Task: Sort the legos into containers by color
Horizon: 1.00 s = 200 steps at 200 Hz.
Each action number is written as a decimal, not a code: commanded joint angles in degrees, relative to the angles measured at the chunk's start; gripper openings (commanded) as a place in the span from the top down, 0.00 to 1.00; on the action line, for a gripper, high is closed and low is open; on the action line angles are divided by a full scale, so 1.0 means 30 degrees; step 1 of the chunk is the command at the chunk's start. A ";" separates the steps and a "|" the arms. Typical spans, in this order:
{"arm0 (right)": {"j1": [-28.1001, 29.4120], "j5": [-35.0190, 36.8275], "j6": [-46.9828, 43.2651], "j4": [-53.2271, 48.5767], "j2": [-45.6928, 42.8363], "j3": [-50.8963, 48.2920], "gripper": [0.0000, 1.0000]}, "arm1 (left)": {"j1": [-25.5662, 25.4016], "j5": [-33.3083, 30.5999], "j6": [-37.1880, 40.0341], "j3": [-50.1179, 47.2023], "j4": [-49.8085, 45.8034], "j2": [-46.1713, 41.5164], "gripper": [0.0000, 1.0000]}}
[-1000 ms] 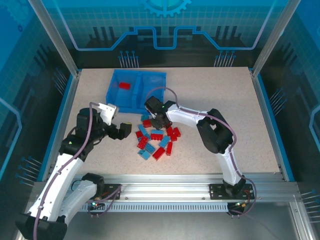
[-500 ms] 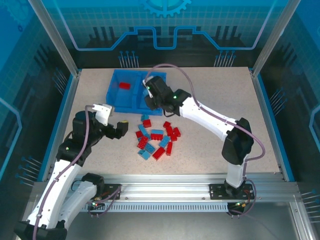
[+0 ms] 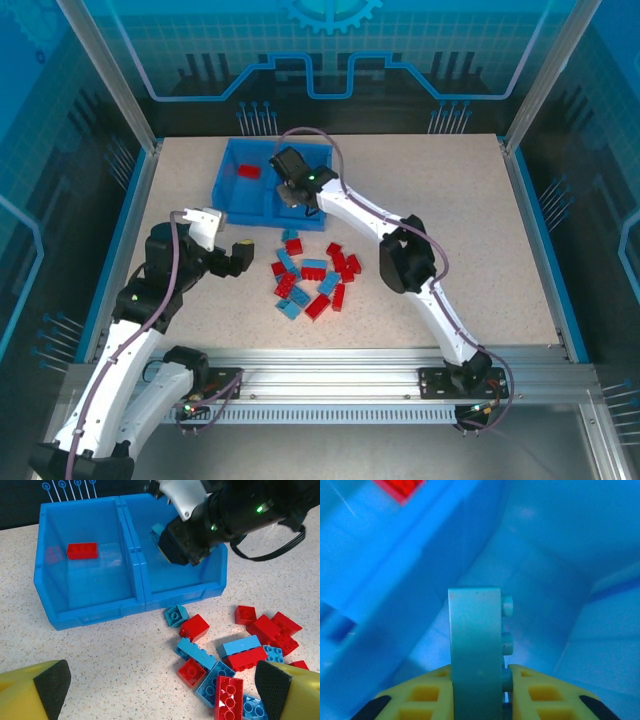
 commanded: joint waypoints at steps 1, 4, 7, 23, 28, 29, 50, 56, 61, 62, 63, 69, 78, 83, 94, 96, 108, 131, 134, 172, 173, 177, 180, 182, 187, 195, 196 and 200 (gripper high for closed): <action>-0.0251 -0.0484 0.0290 -0.1493 0.1074 0.2418 0.72 | -0.0007 -0.0368 -0.0446 -0.0239 0.0031 -0.0161 0.01; -0.0288 -0.0545 0.0348 -0.1688 0.1212 0.2688 0.71 | -0.0007 -0.0392 -0.0451 -0.0247 0.0028 -0.0140 0.01; -0.0314 -0.0611 0.0403 -0.1855 0.1332 0.2983 0.70 | -0.0007 -0.0417 -0.0477 -0.0226 0.0013 -0.0126 0.01; -0.0296 -0.0916 0.0432 -0.2216 0.1409 0.3516 0.67 | -0.0007 -0.0559 -0.0510 -0.0240 -0.0075 -0.0035 0.01; -0.0308 -0.1012 0.0403 -0.2205 0.1254 0.3515 0.66 | 0.0000 -0.0626 -0.0509 -0.0233 -0.0104 0.0007 0.01; -0.0295 -0.1040 0.0403 -0.2195 0.1230 0.3508 0.66 | -0.0004 -0.0630 -0.0522 -0.0226 -0.0111 0.0014 0.01; -0.0309 -0.1229 0.0374 -0.2242 0.0355 0.3400 0.64 | -0.0007 -0.0779 -0.0538 -0.0174 -0.0115 0.0298 0.01; -0.0308 -0.1270 0.0330 -0.2276 0.0014 0.3309 0.64 | -0.0007 -0.0781 -0.0581 -0.0145 -0.0119 0.0386 0.01; -0.0289 -0.1299 0.0309 -0.2349 -0.0272 0.3254 0.64 | -0.0011 -0.0809 -0.0645 -0.0095 -0.0133 0.0493 0.01; -0.0285 -0.1316 0.0312 -0.2399 -0.0353 0.3231 0.64 | -0.0009 -0.0824 -0.0678 -0.0084 -0.0141 0.0507 0.01; -0.0283 -0.1309 0.0313 -0.2409 -0.0423 0.3220 0.64 | -0.0008 -0.0832 -0.0694 -0.0093 -0.0144 0.0528 0.01; -0.0293 -0.1339 0.0322 -0.2476 -0.0880 0.3026 0.65 | -0.0007 -0.0975 -0.0892 -0.0091 -0.0106 0.0667 0.01; -0.0229 -0.1418 0.0264 -0.2359 -0.1910 0.2291 0.65 | -0.0007 -0.1480 -0.1605 0.0005 -0.0044 0.1000 0.01; -0.0211 -0.1493 0.0229 -0.2165 -0.2628 0.1665 0.65 | -0.0007 -0.1620 -0.1936 0.0113 -0.0144 0.1228 0.01; -0.0150 -0.1973 0.0113 -0.1605 -0.4635 -0.0108 0.65 | -0.0036 -0.1244 -0.2675 0.0659 -0.0717 0.1791 0.01; -0.0138 -0.2137 0.0110 -0.1483 -0.5022 -0.0514 0.65 | -0.0036 -0.1182 -0.2828 0.0748 -0.0920 0.1958 0.01; -0.0174 -0.3495 -0.0005 -0.0836 -0.7475 -0.3103 0.64 | -0.0199 -0.0404 -0.3889 0.1969 -0.2342 0.2815 0.02; -0.0338 -0.6999 -0.0515 0.0073 -1.2207 -0.7974 0.58 | -0.1759 -0.0050 -0.6171 0.3366 -0.4316 0.3959 0.06; -0.0365 -0.7409 -0.0595 0.0112 -1.2818 -0.8590 0.57 | -0.2050 -0.0096 -0.6513 0.3382 -0.4390 0.4103 0.06; -0.0720 -1.0943 -0.0898 0.0195 -1.9278 -1.5139 0.44 | -0.5902 -0.1140 -0.9717 0.3177 -0.5299 0.6927 0.08; -0.0720 -1.1015 -0.0907 0.0162 -1.9406 -1.5267 0.43 | -0.6001 -0.1165 -0.9741 0.3149 -0.5302 0.7049 0.08; -0.0747 -1.1327 -0.0950 0.0046 -1.9913 -1.5701 0.40 | -0.6287 -0.1334 -0.9828 0.3011 -0.5279 0.7460 0.08; -0.0775 -1.1561 -0.1012 -0.0060 -2.0264 -1.6031 0.38 | -0.6589 -0.1450 -0.9849 0.2880 -0.5195 0.7712 0.08; -0.0792 -1.1734 -0.1087 -0.0116 -2.0464 -1.6228 0.37 | -0.6758 -0.1505 -0.9851 0.2819 -0.5109 0.7899 0.08; -0.0784 -1.2080 -0.1246 -0.0264 -2.1005 -1.6702 0.34 | -0.7108 -0.1682 -0.9855 0.2616 -0.4905 0.8341 0.08; -0.0779 -1.2494 -0.1458 -0.0471 -2.1720 -1.7478 0.29 | -0.7479 -0.1999 -0.9942 0.2323 -0.4626 0.9057 0.08; -0.0779 -1.2523 -0.1480 -0.0493 -2.1799 -1.7535 0.29 | -0.7522 -0.2034 -0.9970 0.2283 -0.4584 0.9139 0.09; -0.0782 -1.2556 -0.1512 -0.0589 -2.2031 -1.7888 0.27 | -0.7633 -0.2159 -0.9980 0.2160 -0.4383 0.9491 0.09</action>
